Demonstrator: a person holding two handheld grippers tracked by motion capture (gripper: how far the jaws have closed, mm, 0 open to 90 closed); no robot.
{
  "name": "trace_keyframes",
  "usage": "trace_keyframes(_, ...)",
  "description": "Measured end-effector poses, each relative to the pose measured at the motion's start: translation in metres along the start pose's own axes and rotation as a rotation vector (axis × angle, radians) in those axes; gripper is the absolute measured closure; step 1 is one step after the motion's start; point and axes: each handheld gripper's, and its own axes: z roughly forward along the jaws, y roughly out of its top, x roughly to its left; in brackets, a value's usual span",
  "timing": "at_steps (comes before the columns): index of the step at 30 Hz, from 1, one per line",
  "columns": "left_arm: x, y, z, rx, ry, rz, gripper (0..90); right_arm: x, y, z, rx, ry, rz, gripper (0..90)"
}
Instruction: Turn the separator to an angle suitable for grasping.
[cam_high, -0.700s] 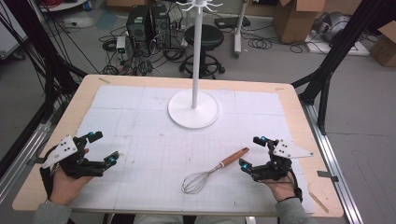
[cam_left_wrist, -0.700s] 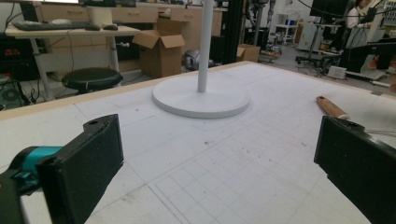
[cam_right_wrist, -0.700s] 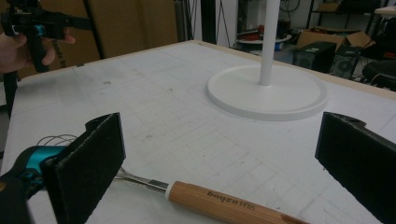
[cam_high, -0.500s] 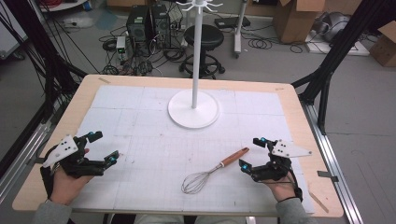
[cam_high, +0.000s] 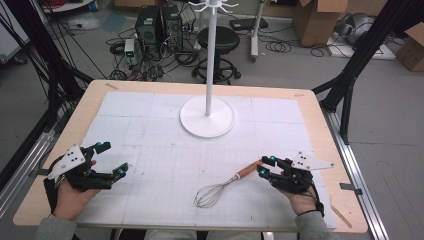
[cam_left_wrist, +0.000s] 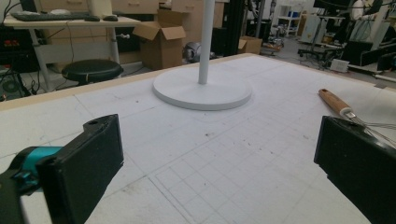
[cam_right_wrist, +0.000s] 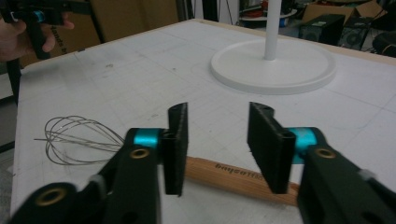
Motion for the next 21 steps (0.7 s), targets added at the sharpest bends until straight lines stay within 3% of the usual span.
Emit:
trace_keyframes(1,0.0,0.0,0.0,0.002,0.001,0.001,1.8,0.001,0.0,0.0,0.003,-0.012,0.003,75.4)
trace_keyframes(2,0.0,0.0,0.0,0.002,0.001,0.0,1.8,0.001,0.0,0.0,0.003,-0.012,0.003,75.4)
trace_keyframes(3,0.0,0.0,0.0,0.002,0.001,0.0,1.8,0.001,0.0,0.0,0.003,-0.032,-0.002,82.1)
trace_keyframes(5,0.0,0.0,0.001,0.003,0.004,0.003,1.8,0.001,0.0,0.0,0.014,-0.056,-0.012,86.5)
trace_keyframes(11,0.0,0.0,0.001,0.009,0.001,0.005,1.8,-0.002,-0.001,-0.002,0.023,-0.076,-0.009,89.8)
trace_keyframes(21,-0.001,-0.001,0.001,0.024,0.003,0.007,1.8,-0.014,-0.005,0.002,0.108,-0.094,0.033,89.8)
